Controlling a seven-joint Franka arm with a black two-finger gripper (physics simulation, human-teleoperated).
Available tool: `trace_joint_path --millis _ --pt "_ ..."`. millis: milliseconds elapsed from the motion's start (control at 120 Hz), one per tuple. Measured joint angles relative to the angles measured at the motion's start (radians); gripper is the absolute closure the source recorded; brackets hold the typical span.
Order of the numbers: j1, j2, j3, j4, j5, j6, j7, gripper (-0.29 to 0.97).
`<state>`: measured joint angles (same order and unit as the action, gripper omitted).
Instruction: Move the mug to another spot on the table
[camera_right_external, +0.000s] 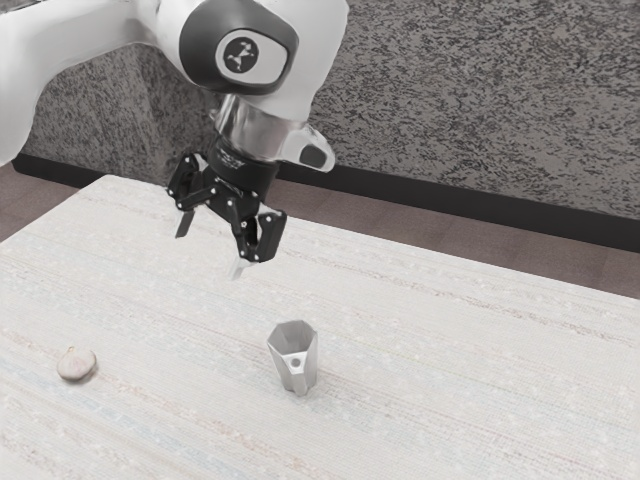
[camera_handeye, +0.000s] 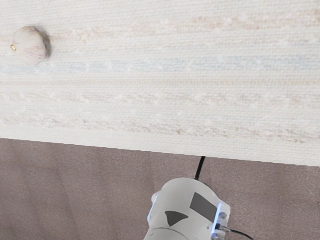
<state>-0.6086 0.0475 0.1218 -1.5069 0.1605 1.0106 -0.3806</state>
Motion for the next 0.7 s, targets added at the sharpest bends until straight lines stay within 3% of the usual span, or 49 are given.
trace_joint_path --millis 75,167,283,417,550,700 --pt "-0.036 0.036 -0.001 0.014 0.002 0.154 0.035 0.0" --pt "0.062 0.107 -0.005 0.012 -0.006 0.317 0.051 0.0" --pt "0.094 0.163 -0.117 -0.048 -0.07 0.486 -0.062 0.0" --pt "0.088 0.206 -0.17 -0.237 -0.182 0.725 -0.218 0.0" --pt "0.088 0.141 -0.179 -0.499 -0.288 0.975 -0.362 0.0" --pt "0.089 0.089 -0.176 -0.64 -0.372 1.177 -0.517 0.0"
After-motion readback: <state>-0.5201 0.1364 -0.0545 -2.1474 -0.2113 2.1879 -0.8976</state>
